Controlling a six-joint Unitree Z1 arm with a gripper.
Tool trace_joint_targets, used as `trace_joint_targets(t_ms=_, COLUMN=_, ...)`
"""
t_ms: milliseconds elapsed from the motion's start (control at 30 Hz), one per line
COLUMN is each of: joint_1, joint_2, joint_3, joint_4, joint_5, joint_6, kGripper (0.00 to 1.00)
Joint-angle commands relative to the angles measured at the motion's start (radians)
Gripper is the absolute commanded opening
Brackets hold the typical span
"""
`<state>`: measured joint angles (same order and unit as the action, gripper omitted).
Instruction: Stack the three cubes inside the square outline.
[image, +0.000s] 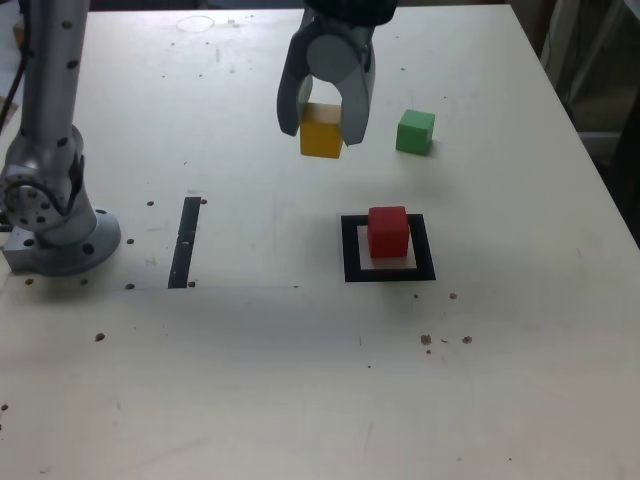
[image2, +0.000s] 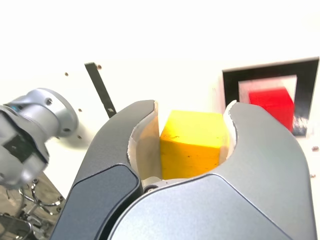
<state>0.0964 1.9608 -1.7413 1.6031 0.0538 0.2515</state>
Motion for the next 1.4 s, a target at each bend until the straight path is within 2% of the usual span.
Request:
trace_joint_targets(t_ms=0, joint_1=-0.017, joint_2=0.0, joint_3=0.002, joint_4=0.002, joint_5=-0.009, joint_6=-0.014, kGripper=0.33)
trace_joint_targets(t_ms=367, joint_1=-0.15, joint_2=0.078, joint_3=-0.112, joint_4=0.003, joint_5=-0.011, joint_6=-0.077, kGripper=0.33)
trace_joint_targets(t_ms=533, joint_1=-0.159, joint_2=0.111, joint_3=-0.129, joint_4=0.002, joint_5=0.003, joint_6=-0.094, kGripper=0.33)
trace_joint_targets(t_ms=767, joint_1=-0.178, joint_2=0.161, joint_3=-0.148, joint_4=-0.01, joint_5=0.046, joint_6=-0.14, kGripper=0.33)
trace_joint_targets(t_ms=1367, joint_1=-0.162, joint_2=0.212, joint_3=-0.144, joint_4=-0.043, joint_5=0.054, joint_6=-0.132, kGripper=0.34)
